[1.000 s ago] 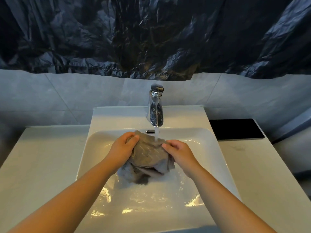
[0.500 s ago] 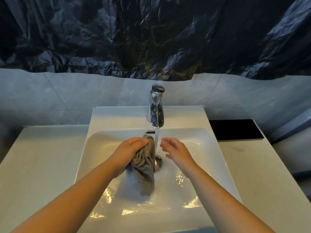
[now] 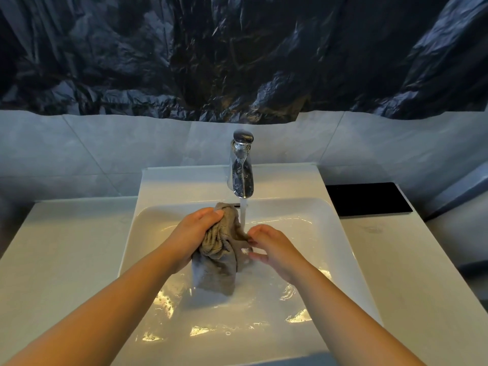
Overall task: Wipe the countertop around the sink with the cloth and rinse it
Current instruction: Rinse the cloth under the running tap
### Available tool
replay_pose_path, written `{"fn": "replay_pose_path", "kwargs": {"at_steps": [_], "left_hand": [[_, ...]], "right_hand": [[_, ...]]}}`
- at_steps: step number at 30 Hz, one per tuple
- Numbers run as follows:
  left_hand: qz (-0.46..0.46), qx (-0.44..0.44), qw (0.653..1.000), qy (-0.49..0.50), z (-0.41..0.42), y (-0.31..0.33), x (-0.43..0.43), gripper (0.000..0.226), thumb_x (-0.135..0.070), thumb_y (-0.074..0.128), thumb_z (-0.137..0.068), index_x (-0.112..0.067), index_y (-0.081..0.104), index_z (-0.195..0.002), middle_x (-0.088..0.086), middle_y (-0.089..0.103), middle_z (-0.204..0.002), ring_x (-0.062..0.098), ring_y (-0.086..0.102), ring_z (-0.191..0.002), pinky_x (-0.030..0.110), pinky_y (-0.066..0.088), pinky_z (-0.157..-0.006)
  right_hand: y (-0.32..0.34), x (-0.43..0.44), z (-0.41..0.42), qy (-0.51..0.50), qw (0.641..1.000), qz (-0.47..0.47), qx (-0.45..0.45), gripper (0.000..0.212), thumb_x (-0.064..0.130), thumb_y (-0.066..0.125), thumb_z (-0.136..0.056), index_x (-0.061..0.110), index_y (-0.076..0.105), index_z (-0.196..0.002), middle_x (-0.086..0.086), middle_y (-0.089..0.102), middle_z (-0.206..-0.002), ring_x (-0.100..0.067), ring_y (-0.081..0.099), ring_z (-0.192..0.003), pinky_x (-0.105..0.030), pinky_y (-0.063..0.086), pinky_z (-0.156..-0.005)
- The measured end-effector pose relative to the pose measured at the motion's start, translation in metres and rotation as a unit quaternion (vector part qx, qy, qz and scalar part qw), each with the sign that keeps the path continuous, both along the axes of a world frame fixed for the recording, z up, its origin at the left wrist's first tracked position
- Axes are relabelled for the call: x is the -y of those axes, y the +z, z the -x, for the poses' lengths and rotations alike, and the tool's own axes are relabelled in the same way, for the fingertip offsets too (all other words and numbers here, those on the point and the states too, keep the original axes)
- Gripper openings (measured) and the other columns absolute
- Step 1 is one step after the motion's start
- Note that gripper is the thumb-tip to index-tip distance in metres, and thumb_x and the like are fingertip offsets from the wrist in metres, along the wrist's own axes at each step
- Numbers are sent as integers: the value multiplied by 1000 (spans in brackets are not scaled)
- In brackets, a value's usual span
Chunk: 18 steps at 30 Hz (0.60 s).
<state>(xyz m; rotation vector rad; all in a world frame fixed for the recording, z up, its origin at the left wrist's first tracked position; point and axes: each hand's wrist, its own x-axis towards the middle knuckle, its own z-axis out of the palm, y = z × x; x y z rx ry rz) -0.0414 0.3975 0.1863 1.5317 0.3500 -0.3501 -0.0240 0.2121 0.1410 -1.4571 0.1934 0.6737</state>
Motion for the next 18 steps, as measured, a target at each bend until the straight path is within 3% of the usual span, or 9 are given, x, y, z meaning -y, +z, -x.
{"fn": "replay_pose_path", "kwargs": {"at_steps": [3, 6, 8, 10, 12, 14, 16, 18], "left_hand": [[6, -8, 1000, -10, 2, 0, 3, 29, -34, 54, -93, -10, 66, -103, 16, 72, -98, 30, 69, -93, 42, 53, -90], [7, -3, 1000, -18, 1, 2, 4, 29, -35, 53, -93, -11, 66, -104, 16, 71, -100, 31, 68, -95, 43, 53, -90], [0, -1, 1000, -19, 0, 3, 4, 29, -35, 53, -93, -12, 66, -105, 15, 71, -100, 32, 67, -96, 45, 51, -92], [0, 0, 1000, -16, -1, 3, 2, 29, -37, 57, -91, -12, 67, -103, 14, 72, -99, 32, 67, -96, 46, 51, -94], [-23, 12, 1000, -11, -3, 2, 2, 30, -41, 61, -86, -16, 69, -99, 12, 73, -95, 29, 68, -93, 46, 51, -93], [-123, 42, 991, -1, -5, -1, 1, 26, -41, 60, -88, -17, 69, -93, 9, 72, -91, 27, 67, -89, 43, 53, -88], [-267, 59, 962, 5, -5, -7, 0, 32, -42, 58, -90, -11, 68, -90, 11, 69, -88, 27, 65, -86, 42, 53, -81], [-350, 60, 935, -26, -1, -12, -1, 42, -49, 61, -85, -9, 64, -96, 10, 68, -90, 23, 62, -81, 37, 53, -72]], "right_hand": [[-3, -2, 4, 35, 999, 15, -15, 31, 23, 58, -94, 19, 50, -123, -5, 58, -113, -22, 63, -98, -39, 54, -91], [-8, -9, 9, 73, 997, 4, -29, 42, 30, 59, -93, 28, 43, -132, -7, 61, -121, -21, 67, -92, -32, 55, -80], [-9, -10, 10, 94, 995, 20, -15, 36, 32, 60, -92, 23, 54, -126, -10, 65, -116, -20, 65, -92, -30, 51, -79], [-9, -8, 10, 103, 994, 31, 2, 21, 30, 60, -92, 16, 65, -107, -11, 67, -100, -21, 60, -89, -31, 50, -81], [-7, -4, 8, 83, 996, 26, 15, 16, 25, 56, -94, 10, 64, -93, -8, 63, -88, -21, 58, -86, -35, 51, -84], [-3, 0, 5, 17, 1000, -13, 3, 16, 18, 49, -96, 10, 58, -87, -6, 59, -82, -22, 58, -83, -40, 52, -83], [2, 5, -1, -50, 996, -67, -18, 17, 14, 42, -97, 10, 54, -86, -6, 60, -78, -24, 60, -80, -38, 51, -78], [6, 9, -8, -69, 994, -79, -2, 18, 14, 40, -98, 9, 54, -88, -9, 60, -81, -24, 59, -79, -38, 50, -78]]}}
